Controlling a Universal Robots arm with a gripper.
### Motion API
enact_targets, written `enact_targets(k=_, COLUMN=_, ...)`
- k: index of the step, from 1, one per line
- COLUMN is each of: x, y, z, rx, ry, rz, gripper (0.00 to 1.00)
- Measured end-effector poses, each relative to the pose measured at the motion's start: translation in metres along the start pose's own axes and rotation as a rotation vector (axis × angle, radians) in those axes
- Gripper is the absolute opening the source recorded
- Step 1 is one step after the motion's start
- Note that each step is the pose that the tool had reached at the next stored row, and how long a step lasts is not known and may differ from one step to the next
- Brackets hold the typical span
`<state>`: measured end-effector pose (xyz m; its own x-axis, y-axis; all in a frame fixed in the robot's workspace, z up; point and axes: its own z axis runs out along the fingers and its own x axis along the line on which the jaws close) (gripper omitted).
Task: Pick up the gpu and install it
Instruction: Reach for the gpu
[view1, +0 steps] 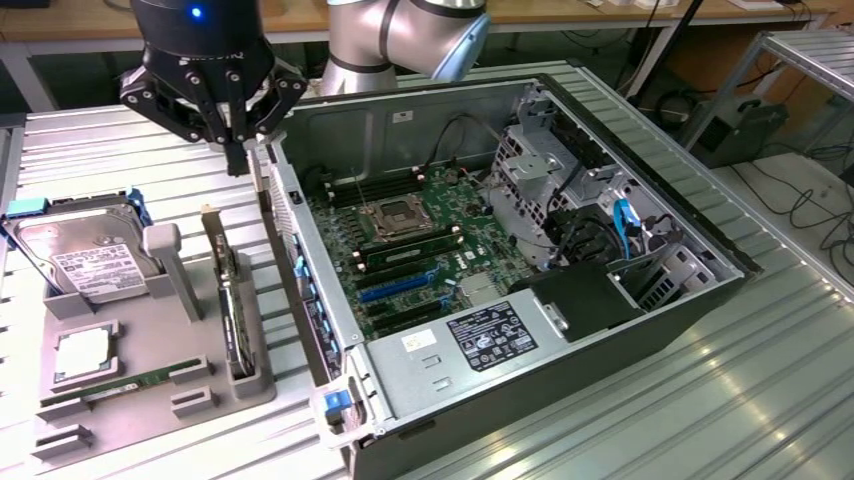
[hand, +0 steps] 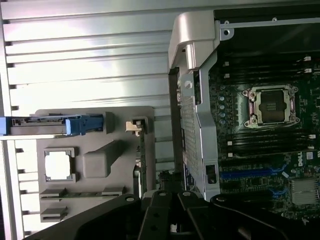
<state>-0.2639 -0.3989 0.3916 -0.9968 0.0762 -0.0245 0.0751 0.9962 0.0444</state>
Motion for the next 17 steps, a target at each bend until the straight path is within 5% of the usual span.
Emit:
enact_targets(k=9, x=-0.001, y=-0.0162, z=0.0033, rx=0.0000, ry=0.0000, rz=0.000, gripper=0.11)
enact_targets(k=17, x=-0.001, y=-0.0186, z=0.0041, rx=0.0000, ry=0.0000, rz=0.000, gripper=0.11)
